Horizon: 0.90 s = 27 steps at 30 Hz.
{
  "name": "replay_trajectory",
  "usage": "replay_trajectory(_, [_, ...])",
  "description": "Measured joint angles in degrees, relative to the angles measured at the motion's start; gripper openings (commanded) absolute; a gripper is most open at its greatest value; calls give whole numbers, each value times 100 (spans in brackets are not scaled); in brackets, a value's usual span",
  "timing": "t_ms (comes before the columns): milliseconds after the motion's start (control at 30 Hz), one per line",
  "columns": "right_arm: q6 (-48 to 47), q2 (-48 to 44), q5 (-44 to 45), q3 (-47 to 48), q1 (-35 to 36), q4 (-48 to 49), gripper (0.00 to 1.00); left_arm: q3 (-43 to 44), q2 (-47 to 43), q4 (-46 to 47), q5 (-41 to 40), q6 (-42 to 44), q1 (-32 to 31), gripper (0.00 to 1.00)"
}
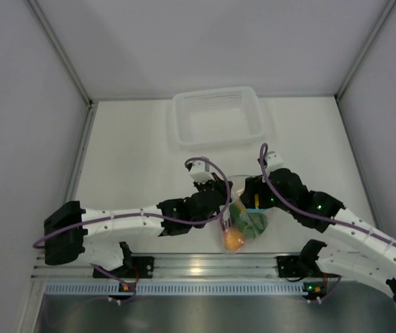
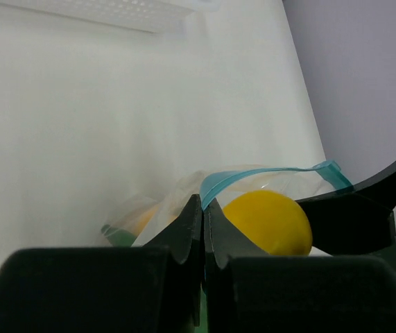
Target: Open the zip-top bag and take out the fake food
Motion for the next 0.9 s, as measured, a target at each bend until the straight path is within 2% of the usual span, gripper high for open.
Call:
replay_trajectory(267, [20,-446,-428,4,0,634,22,0,-221,-2,-195,487,0,0])
replay_trajectory(567, [258,-1174,-476,-50,0,1631,20,0,-326,-22,-426,754,11,0])
replay_trajectory(733, [302,-1117,-553,-15,0,2079,20,0,-330,-313,-807,708,13,0])
replay_trajectory(900, [149,-527,-232,675,-4,2048,20,-68,-577,-804,-1180,529,35,0])
